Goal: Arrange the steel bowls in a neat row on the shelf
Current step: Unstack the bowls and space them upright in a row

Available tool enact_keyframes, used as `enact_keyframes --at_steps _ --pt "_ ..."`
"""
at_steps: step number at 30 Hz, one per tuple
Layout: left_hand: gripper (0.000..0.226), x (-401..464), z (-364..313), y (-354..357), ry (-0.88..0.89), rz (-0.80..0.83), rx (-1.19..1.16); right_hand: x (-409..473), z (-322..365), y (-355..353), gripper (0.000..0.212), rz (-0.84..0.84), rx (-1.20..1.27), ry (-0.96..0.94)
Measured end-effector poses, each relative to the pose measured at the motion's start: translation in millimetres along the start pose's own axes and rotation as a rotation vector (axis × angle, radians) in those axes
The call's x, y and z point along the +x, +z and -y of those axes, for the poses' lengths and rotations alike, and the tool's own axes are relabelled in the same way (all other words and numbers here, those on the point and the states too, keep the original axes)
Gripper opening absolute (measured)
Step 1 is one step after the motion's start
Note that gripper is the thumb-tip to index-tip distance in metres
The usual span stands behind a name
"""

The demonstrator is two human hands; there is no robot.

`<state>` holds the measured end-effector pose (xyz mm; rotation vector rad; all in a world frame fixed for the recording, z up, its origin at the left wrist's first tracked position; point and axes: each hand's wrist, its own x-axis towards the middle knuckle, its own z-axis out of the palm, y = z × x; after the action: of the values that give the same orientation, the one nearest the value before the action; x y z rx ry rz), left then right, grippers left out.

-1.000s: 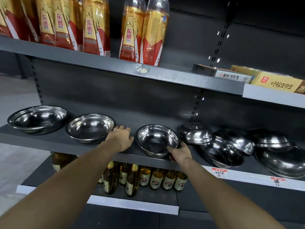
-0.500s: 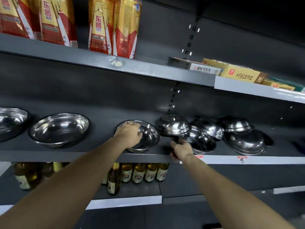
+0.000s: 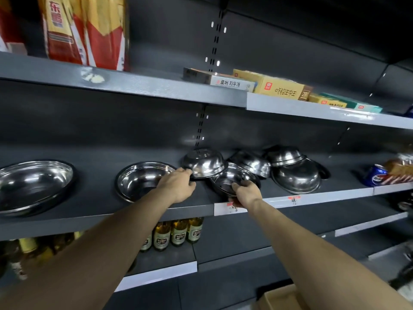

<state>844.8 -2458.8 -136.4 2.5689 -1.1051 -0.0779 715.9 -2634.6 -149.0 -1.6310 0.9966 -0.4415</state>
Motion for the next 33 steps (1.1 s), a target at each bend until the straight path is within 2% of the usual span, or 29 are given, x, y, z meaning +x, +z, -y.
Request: enact_keyframes --at_steps 7,12,18,24,29,33 --pt "0.052 18 -31 13 -0.047 -0.003 -0.006 45 -6 -16 0.02 0.068 0.099 0.006" --pt "0.048 33 -53 24 -0.127 -0.027 -0.021 77 -6 -32 0.03 0.142 0.086 -0.022" --pt "0.056 46 -79 41 -0.222 -0.032 -0.041 109 -8 -47 0.045 0.228 0.061 -0.061" --pt "0.067 49 -87 51 -0.274 0.021 -0.009 127 -7 -44 0.044 0.279 0.046 -0.085" --pt "0.063 59 -72 40 -0.318 0.03 0.036 135 4 -39 0.034 0.292 0.032 -0.104" --pt "0.066 71 -60 37 -0.325 0.036 0.054 136 11 -34 0.042 0.315 0.033 -0.094"
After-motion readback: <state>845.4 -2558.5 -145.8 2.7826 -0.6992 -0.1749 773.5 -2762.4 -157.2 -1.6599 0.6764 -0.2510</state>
